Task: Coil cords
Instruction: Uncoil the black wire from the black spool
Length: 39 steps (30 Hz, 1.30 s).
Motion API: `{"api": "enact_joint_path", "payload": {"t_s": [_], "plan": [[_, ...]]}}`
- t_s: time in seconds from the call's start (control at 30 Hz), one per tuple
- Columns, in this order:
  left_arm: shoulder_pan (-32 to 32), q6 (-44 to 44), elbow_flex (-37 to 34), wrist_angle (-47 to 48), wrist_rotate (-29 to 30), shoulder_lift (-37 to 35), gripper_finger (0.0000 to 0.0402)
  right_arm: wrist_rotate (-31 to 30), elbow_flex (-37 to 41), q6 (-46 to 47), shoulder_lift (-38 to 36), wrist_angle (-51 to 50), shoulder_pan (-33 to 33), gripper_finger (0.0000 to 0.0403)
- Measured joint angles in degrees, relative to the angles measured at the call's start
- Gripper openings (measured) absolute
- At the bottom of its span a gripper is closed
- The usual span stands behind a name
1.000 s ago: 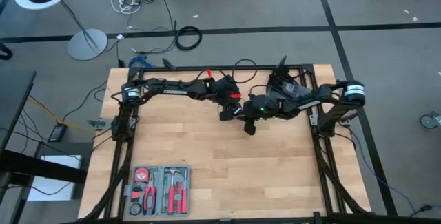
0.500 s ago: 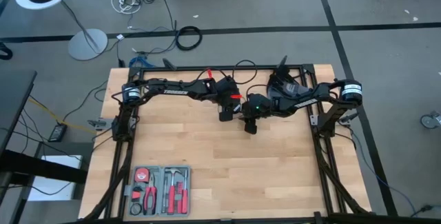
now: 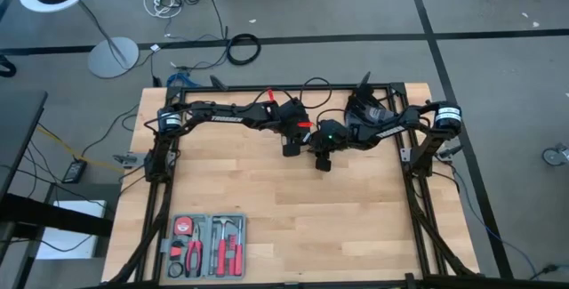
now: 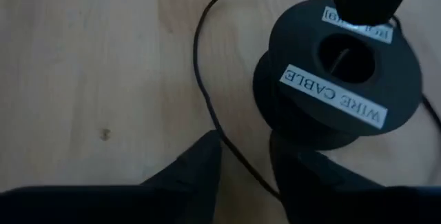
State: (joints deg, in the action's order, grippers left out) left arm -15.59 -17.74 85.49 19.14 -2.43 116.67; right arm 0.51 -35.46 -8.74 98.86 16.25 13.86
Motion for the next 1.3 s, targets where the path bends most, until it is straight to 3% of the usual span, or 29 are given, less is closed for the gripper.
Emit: {"api": "enact_joint_path", "payload": {"t_s": [0.2,0.43,0.67,0.9,1.3], "plan": [[0.0,0.0,0.0,-0.02,0.01,-0.01,0.0,0.28,0.0,4.65,-1.1,-2.64,-1.14,0.0014],[0.0,0.02,0.0,0.02,0.01,-0.01,0.0,1.11,0.52,13.63,-6.38,-7.79,-3.52,0.0005],[0.0,0.02,0.0,0.02,0.01,-0.01,0.0,0.79,0.46,19.12,-16.95,-15.79,-6.37,0.0002],[0.01,0.02,0.0,-0.11,0.01,-0.01,0.0007,-2.34,0.39,22.92,-20.33,-15.28,-8.58,0.0002],[0.02,-0.8,7.73,7.21,9.36,-0.06,0.0125,-4.91,0.33,26.26,-14.01,-13.55,-10.11,0.0002]]}}
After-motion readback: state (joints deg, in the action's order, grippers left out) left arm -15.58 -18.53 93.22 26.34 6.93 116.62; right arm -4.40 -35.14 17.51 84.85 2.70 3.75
